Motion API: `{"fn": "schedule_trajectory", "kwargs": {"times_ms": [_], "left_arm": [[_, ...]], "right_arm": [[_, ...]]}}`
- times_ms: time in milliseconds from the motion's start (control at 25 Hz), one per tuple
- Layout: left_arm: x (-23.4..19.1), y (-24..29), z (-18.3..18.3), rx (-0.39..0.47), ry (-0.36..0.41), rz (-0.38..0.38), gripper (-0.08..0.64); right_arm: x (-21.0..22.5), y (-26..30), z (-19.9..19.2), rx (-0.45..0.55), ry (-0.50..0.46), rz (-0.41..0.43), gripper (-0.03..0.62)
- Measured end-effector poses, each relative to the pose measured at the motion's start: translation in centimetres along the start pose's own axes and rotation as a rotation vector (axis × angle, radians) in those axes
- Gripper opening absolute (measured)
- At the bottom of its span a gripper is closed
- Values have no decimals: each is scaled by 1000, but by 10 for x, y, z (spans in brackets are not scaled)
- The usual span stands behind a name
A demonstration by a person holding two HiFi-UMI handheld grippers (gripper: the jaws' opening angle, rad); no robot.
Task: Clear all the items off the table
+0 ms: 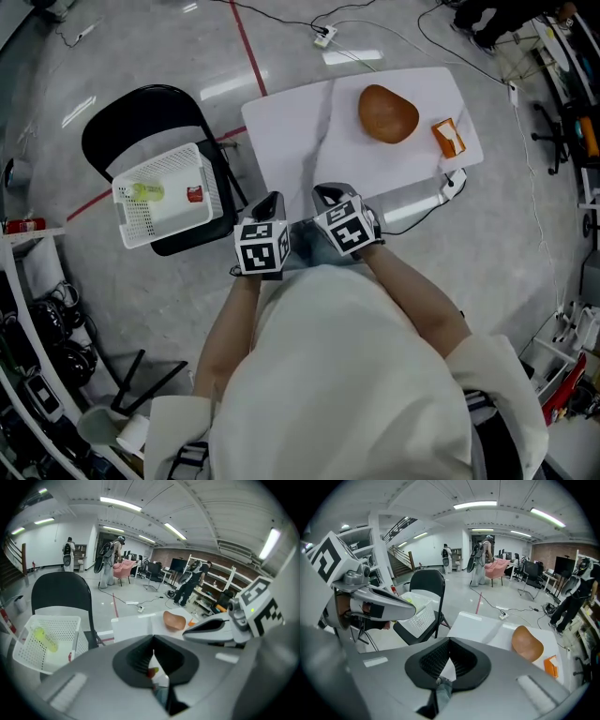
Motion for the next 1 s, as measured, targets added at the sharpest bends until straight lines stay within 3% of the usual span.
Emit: {"fn": "schedule_trajectory", "kwargs": {"times_ms": [560, 1000], "left_arm": [[34, 1, -8, -6, 60, -60, 9], [58, 29, 13, 16, 22, -9, 9]], "right_arm": [[11, -25, -22, 28, 39, -65, -3], [63, -25, -13, 43, 4, -35, -3]]}}
Point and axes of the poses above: the fingertips, and each gripper's own axes: y forward along the fingers, x to its right, z out of its top, the point moved 7 cm from there along -y, backward along the fingers, and after that the axes turned 3 degrees about y, right-handed, at the moved point
